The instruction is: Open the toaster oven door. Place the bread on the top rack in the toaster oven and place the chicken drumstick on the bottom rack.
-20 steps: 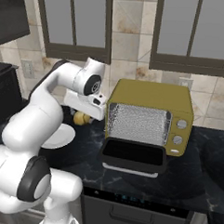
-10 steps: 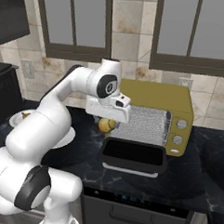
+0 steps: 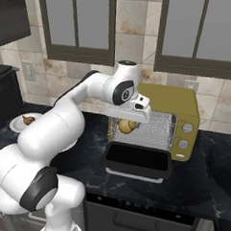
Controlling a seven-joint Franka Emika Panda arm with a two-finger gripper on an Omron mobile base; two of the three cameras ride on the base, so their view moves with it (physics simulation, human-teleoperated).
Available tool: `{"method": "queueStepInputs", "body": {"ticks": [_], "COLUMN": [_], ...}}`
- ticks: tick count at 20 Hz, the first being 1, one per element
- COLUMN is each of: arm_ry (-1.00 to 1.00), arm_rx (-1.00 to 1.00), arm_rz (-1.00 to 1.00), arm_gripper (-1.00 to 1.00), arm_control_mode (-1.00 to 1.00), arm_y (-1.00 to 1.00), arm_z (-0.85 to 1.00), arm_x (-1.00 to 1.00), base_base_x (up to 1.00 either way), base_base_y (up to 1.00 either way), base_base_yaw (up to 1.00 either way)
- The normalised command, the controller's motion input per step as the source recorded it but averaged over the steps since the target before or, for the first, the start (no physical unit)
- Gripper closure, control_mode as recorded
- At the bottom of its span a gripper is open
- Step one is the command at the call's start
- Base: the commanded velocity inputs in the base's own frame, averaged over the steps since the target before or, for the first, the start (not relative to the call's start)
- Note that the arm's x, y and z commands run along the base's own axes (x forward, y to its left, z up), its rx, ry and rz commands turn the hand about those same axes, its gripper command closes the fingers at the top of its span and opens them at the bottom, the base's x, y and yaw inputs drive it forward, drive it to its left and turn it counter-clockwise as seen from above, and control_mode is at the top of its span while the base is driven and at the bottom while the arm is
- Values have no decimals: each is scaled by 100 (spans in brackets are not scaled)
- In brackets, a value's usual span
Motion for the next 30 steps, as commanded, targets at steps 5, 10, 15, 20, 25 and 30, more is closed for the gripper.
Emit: {"method": "queueStepInputs", "body": {"ticks": [5, 10, 15, 20, 25, 30], "arm_ry": [-31, -16, -2, -1, -2, -6], "arm_rx": [-1, -1, 0, 0, 0, 0], "arm_rz": [8, 2, 0, 3, 6, 4], "arm_gripper": [100, 100, 100, 100, -100, -100], "arm_control_mode": [-100, -100, -100, -100, -100, -100], "arm_y": [-12, -4, -6, -21, -24, -9], "arm_z": [-26, -19, -19, -9, -18, -8], "arm_x": [12, 44, 51, 25, -1, 0], "base_base_x": [0, 0, 0, 0, 0, 0], "base_base_y": [0, 0, 0, 0, 0, 0], "base_base_yaw": [0, 0, 0, 0, 0, 0]}}
